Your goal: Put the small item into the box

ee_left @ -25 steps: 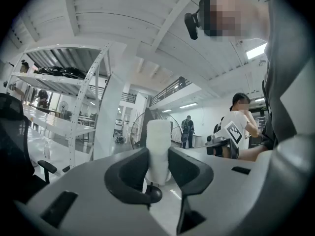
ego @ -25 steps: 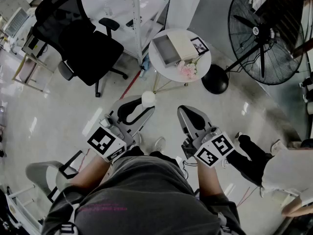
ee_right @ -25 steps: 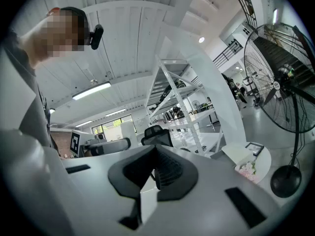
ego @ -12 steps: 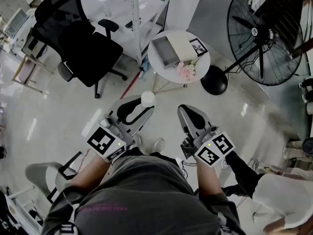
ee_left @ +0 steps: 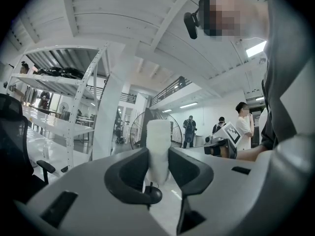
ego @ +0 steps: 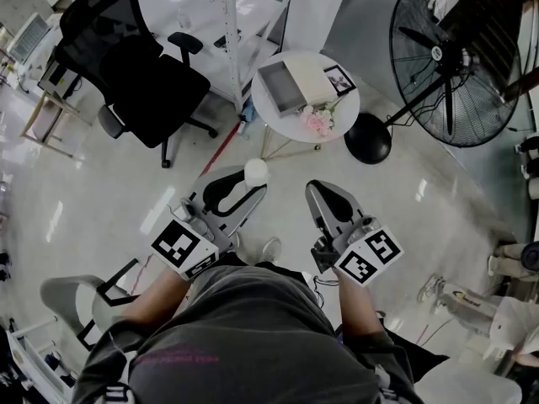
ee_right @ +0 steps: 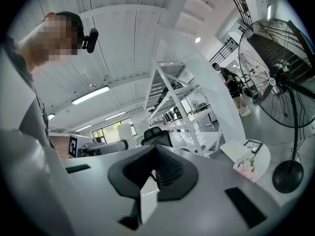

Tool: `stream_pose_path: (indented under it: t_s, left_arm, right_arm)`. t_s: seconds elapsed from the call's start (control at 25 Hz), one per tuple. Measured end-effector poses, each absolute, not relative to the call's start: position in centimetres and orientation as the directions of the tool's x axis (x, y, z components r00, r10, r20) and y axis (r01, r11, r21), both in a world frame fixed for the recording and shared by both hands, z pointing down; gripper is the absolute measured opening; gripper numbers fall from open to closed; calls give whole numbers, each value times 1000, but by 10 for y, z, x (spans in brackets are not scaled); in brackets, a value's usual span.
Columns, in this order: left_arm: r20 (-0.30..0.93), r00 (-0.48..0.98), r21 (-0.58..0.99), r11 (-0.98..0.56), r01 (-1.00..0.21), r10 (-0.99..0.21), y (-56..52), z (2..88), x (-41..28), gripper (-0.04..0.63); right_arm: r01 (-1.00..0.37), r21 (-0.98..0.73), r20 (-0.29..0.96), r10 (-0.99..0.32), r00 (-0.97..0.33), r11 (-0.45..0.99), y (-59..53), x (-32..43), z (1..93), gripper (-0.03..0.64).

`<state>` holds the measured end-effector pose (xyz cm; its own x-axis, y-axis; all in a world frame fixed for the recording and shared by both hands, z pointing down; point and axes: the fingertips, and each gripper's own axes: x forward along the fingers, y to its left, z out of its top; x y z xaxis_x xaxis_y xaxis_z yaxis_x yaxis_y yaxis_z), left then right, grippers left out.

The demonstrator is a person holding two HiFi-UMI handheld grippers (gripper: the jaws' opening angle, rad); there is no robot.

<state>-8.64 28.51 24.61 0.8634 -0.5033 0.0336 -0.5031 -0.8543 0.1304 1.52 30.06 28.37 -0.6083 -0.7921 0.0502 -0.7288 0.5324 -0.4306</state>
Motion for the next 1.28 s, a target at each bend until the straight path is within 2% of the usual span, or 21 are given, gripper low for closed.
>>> stream_pose_path:
  t_s: [1.28]
  left_arm:
    - [51, 820, 93, -815, -572, -570, 330, 251, -39, 137]
  right_arm:
    - [-680, -443, 23, -751, -660, 584, 339, 72, 295, 21]
